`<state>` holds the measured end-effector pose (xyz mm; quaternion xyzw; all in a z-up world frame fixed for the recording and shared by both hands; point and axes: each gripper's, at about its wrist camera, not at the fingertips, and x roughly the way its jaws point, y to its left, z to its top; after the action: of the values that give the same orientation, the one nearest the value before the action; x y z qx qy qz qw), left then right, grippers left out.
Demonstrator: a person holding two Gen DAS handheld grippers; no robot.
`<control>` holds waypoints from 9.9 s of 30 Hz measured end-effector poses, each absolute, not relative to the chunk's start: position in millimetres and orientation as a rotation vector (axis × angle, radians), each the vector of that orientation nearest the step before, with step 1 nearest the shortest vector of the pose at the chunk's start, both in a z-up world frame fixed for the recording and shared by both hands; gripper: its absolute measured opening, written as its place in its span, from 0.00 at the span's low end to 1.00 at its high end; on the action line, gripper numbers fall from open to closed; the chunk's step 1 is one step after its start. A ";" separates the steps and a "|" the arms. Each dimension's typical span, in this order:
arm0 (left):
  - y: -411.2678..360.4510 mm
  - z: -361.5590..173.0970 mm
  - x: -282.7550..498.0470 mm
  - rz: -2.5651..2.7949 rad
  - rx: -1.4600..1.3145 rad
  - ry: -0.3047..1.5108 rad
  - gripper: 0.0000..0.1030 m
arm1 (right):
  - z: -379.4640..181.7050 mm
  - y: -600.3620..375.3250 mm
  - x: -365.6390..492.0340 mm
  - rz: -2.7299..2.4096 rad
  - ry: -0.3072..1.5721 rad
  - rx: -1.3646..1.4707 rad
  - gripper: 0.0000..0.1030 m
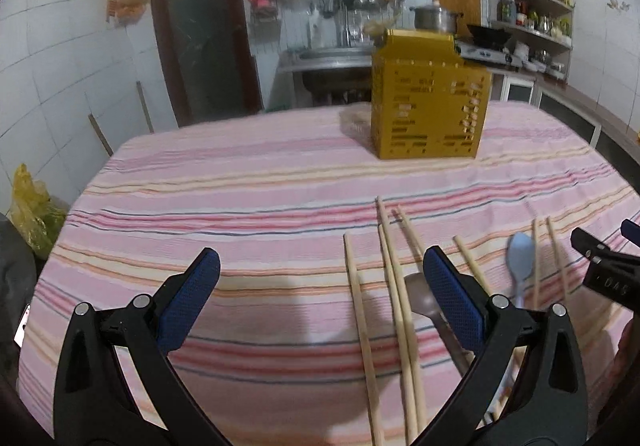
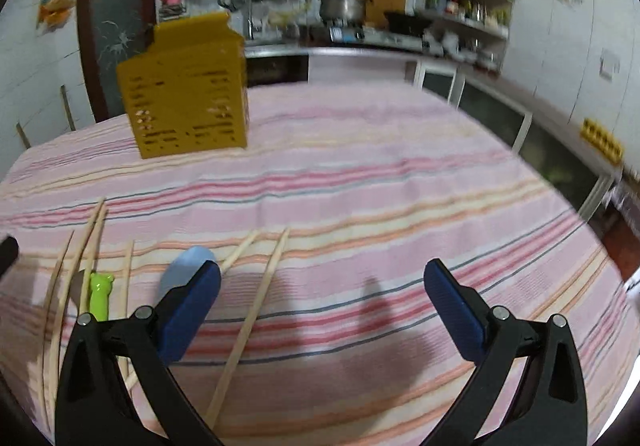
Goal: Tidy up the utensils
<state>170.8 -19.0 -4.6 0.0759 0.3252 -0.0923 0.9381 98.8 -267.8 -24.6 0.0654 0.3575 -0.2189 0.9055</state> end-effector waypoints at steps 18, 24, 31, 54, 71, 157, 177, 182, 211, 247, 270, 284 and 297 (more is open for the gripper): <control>-18.9 -68.5 233.8 -0.159 0.109 0.961 0.96 | -59.2 -280.9 130.7 -0.478 0.929 0.228 0.96; -26.0 -72.6 233.4 -0.158 0.121 0.958 0.96 | -61.2 -287.0 135.0 -0.471 0.940 0.268 0.97; -23.3 -65.5 234.6 -0.161 0.139 0.962 0.95 | -58.2 -282.6 140.7 -0.485 0.918 0.280 0.96; -32.2 -64.9 234.2 -0.193 0.089 0.957 0.83 | -53.4 -270.7 143.3 -0.513 0.873 0.293 0.57; -52.6 -58.2 236.3 -0.194 0.127 0.957 0.18 | -50.2 -266.4 151.8 -0.445 0.876 0.298 0.17; 14.2 49.5 132.6 -0.198 -0.014 0.421 0.04 | 47.5 -251.3 76.1 -0.218 0.327 0.216 0.06; 2.6 92.4 131.9 -0.220 -0.011 0.321 0.04 | 66.2 -254.6 73.4 -0.214 0.215 0.192 0.06; -6.4 108.6 152.9 -0.241 -0.020 0.294 0.04 | 86.0 -257.0 92.6 -0.210 0.177 0.184 0.06; -126.6 176.5 350.7 -0.338 -0.077 0.202 0.04 | 164.3 -291.9 313.7 -0.207 -0.084 0.177 0.06; -32.4 78.8 262.9 -0.146 0.062 0.553 0.95 | 59.6 -279.0 186.0 -0.388 0.536 0.080 0.83; -33.8 -29.6 247.7 -0.199 0.066 0.842 0.95 | -46.5 -249.1 165.5 -0.420 0.886 0.265 0.50; -39.2 -34.7 254.9 -0.238 0.066 0.879 0.89 | -45.8 -249.8 183.0 -0.333 0.909 0.284 0.14; -63.0 -43.6 255.4 -0.258 0.106 0.919 0.81 | -45.5 -260.3 196.4 -0.207 0.913 0.217 0.07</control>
<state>255.4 -63.0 -43.6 0.0508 0.4421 -0.1242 0.8868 196.4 -260.3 -45.5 0.1043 0.4390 -0.0998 0.8868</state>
